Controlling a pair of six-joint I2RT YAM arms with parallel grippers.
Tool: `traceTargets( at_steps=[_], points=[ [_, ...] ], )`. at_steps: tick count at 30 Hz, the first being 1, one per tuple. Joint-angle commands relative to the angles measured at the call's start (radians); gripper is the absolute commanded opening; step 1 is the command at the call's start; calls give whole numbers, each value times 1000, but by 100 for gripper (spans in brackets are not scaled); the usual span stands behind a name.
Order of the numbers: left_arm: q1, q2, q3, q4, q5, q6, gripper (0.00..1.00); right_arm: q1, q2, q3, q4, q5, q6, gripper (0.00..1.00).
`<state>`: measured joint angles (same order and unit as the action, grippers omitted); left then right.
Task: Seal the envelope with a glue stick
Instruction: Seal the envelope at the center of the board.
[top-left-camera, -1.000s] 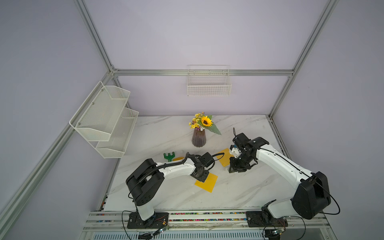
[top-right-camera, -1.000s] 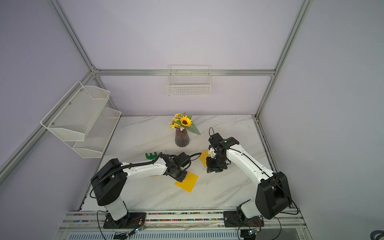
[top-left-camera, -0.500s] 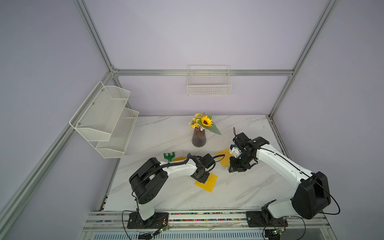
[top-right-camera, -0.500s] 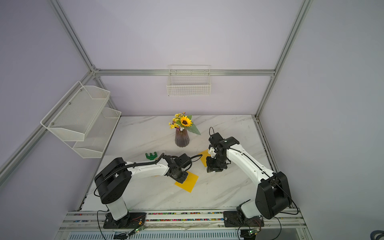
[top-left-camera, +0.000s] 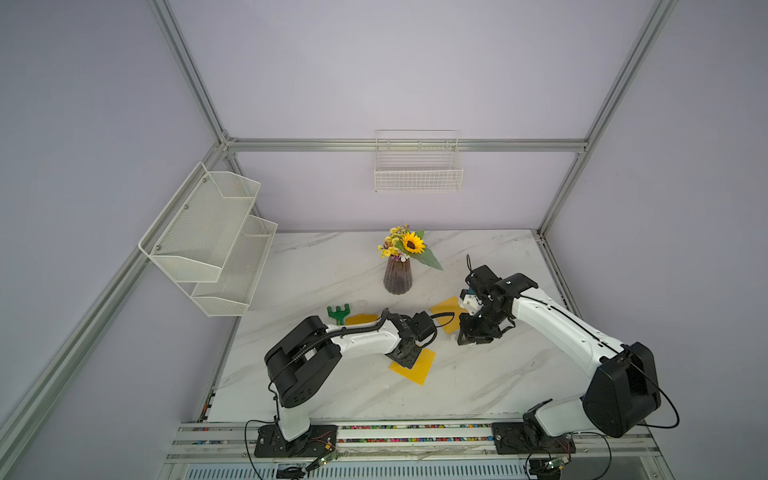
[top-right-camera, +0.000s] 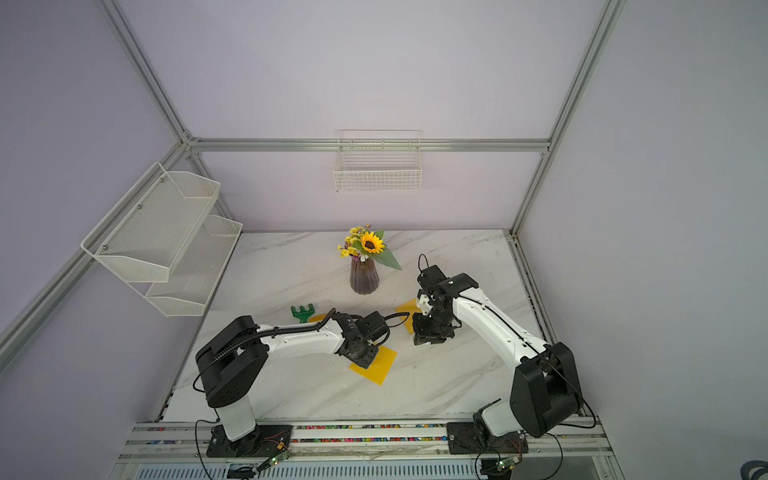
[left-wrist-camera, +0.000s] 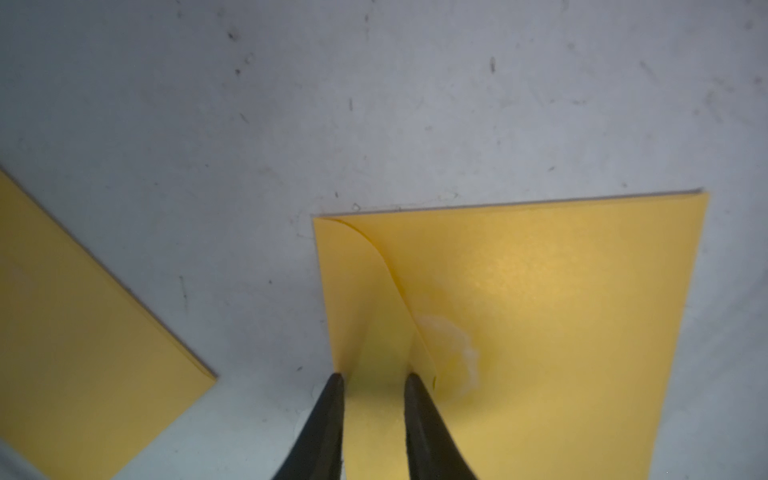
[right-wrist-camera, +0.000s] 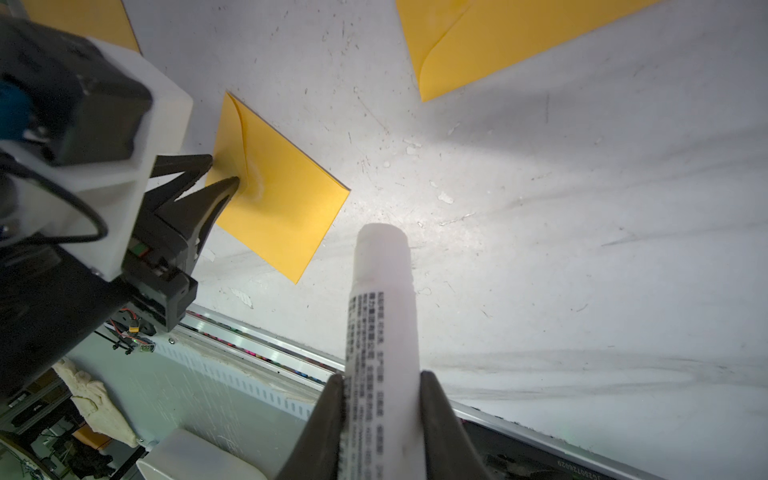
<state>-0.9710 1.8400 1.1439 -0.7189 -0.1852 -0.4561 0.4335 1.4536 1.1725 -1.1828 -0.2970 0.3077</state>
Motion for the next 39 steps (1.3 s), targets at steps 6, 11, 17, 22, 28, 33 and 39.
traceTargets(
  at_steps=[6,11,17,22,28,33,39],
  points=[
    [-11,87,-127,151,136,-36,28,-4,2,9,-14,1,-13,0],
    [3,58,-155,182,178,-31,31,-4,1,12,-14,1,-10,0],
    [10,39,-175,188,190,-26,33,-5,5,15,-14,1,-6,0],
    [8,55,-180,175,156,-35,33,-3,6,19,-16,2,-1,0],
    [-37,96,-171,144,41,-76,32,-4,7,21,-19,5,-1,0],
    [-64,106,-181,145,19,-98,31,-5,3,26,-22,7,-1,0],
    [-65,-19,-155,127,-33,-65,32,-5,-2,32,-28,10,0,0]
  ],
)
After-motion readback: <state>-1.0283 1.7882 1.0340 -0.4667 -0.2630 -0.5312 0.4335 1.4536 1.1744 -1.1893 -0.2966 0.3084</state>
